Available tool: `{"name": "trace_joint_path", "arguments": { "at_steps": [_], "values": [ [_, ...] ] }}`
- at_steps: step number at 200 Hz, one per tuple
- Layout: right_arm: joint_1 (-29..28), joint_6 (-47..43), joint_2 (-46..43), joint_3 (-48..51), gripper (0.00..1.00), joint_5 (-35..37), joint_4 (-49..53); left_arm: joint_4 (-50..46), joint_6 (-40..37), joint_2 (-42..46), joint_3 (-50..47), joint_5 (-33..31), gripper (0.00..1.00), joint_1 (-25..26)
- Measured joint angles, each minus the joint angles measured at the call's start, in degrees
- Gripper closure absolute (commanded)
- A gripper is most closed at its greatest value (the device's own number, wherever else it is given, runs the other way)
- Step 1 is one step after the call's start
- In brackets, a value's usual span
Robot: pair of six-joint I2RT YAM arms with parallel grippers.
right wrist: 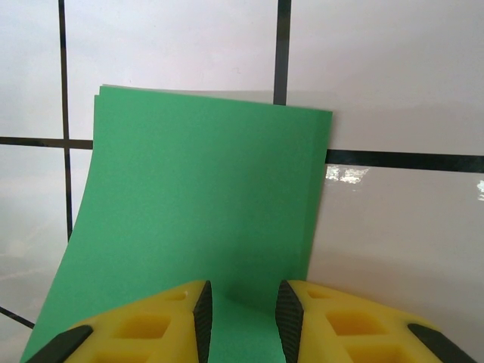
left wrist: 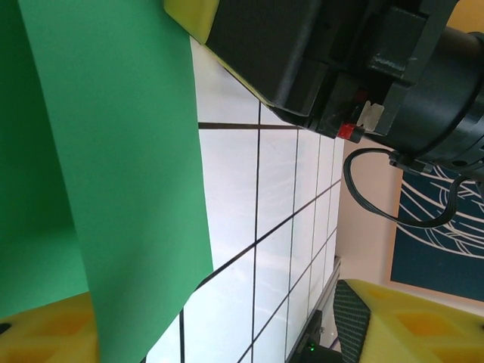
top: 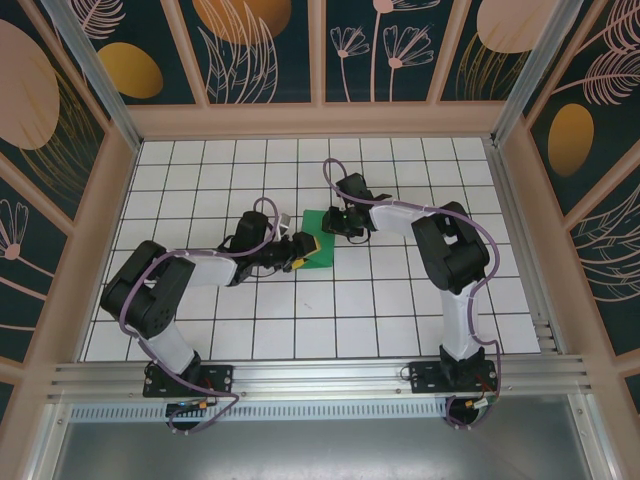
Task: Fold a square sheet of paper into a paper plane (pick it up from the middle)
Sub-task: Fold the triangle a second time at the center of the table.
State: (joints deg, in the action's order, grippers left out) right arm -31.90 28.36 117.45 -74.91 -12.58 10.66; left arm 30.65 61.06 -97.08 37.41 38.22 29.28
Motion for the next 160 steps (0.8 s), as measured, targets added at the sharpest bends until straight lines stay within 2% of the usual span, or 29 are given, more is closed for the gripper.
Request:
{"name": "trace_joint_path", "arguments": {
  "at_steps": [27,55,70,127,160],
  "values": [
    [0.00,0.02,0.00,0.00,0.67,0.00,0.02,-2.36,-1.44,0.72,0.11,-1.51,0.41,0.00],
    [0.00,0.02,0.00,0.00,0.68,0.00,0.02,-9.44,-3.15,2.03,0.87,-6.23,0.53,0.00],
    [0.00,0.00,0.00,0.00,0.68,0.02,0.02,-13.03,-4.00,2.03,1.73,-8.76,0.62,0.00],
    [0.04,0.02,0.00,0.00,0.69,-0.02,0.00,-18.14,-4.87,-0.31,5.31,-11.91,0.85,0.00],
    [0.04,0.02,0.00,0.04,0.69,-0.02,-0.15,-22.25,-6.38,-2.69,7.76,-14.10,0.87,0.00]
  ]
}}
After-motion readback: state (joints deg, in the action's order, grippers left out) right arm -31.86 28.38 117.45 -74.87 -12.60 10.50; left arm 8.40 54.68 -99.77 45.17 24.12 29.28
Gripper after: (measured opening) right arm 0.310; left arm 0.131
